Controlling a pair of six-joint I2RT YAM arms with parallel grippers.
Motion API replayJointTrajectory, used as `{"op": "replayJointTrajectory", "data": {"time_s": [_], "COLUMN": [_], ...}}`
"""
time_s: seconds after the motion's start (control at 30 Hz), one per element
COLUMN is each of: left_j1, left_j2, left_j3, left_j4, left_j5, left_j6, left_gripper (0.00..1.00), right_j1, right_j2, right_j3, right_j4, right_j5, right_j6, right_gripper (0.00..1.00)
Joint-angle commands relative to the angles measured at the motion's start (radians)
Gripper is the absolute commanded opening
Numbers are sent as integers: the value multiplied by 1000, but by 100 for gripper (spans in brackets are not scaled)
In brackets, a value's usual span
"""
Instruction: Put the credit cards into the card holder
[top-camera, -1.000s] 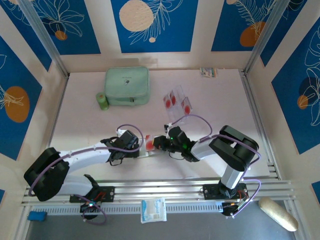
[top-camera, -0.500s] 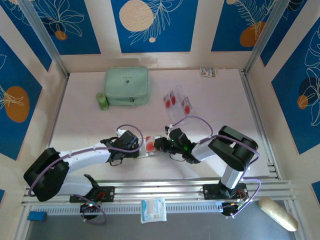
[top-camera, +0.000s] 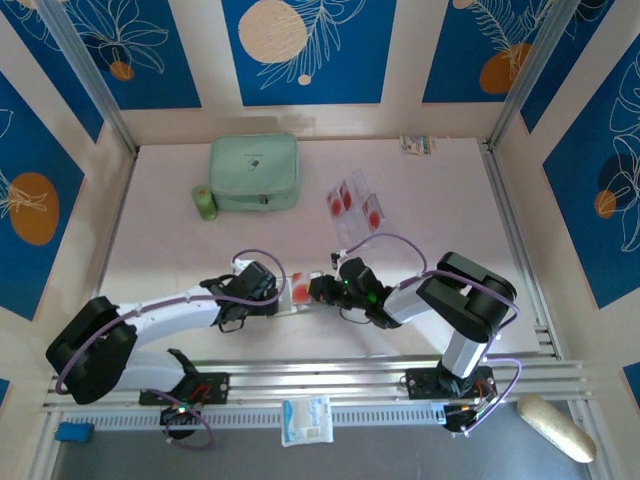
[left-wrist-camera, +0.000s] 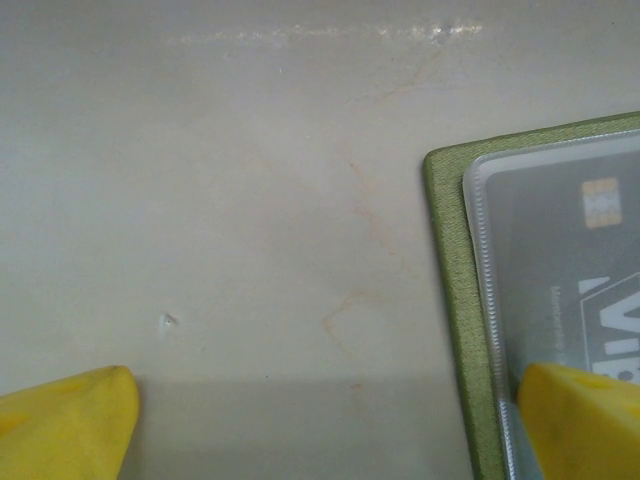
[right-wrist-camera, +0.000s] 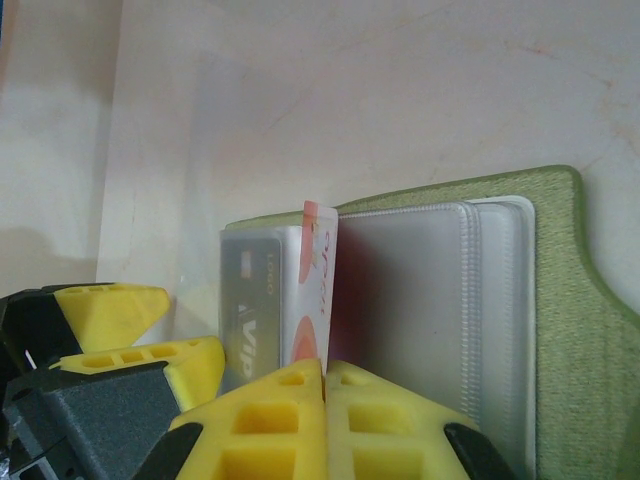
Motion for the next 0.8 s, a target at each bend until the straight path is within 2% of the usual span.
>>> {"op": "replayJointTrajectory", "data": {"time_s": [0.0,0.77], "left_j1": [10,10], "left_j2": [-4,-2], "left_j3": [-24,-28], "left_j4": [-35,-28], "left_j5": [-13,-8], "left_j6": [-7,-11], "left_gripper": [97,97], "right_j1": [-3,-11], "right_j2": [-20,61], "right_j3": [-27,3], "right_j4": [-9,54], "right_j5": [51,-90], "right_j6": [-6,-25], "right_gripper": [0,0]}}
